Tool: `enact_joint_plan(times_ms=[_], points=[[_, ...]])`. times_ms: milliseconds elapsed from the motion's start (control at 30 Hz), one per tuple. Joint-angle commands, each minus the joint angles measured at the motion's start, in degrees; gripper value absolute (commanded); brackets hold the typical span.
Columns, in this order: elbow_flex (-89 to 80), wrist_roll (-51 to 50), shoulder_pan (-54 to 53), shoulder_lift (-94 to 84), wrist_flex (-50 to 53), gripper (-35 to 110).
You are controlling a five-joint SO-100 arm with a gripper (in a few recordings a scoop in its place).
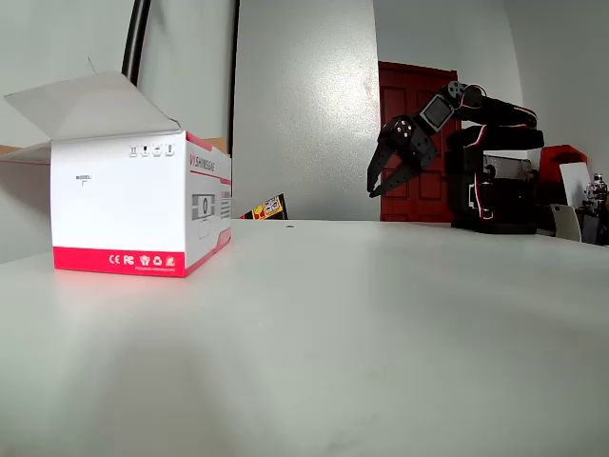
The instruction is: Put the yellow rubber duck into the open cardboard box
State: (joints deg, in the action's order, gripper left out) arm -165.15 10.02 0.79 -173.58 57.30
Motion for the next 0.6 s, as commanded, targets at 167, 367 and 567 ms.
enact_joint_plan(times_ms=[167, 367, 567], points=[[-3.7, -0.1, 0.5, -5.4, -0.5, 0], [-5.5, -0.2, 0.6, -7.9, -0.4, 0], [-7.6, -0.2, 0.9, -11.3, 0.0, 0]])
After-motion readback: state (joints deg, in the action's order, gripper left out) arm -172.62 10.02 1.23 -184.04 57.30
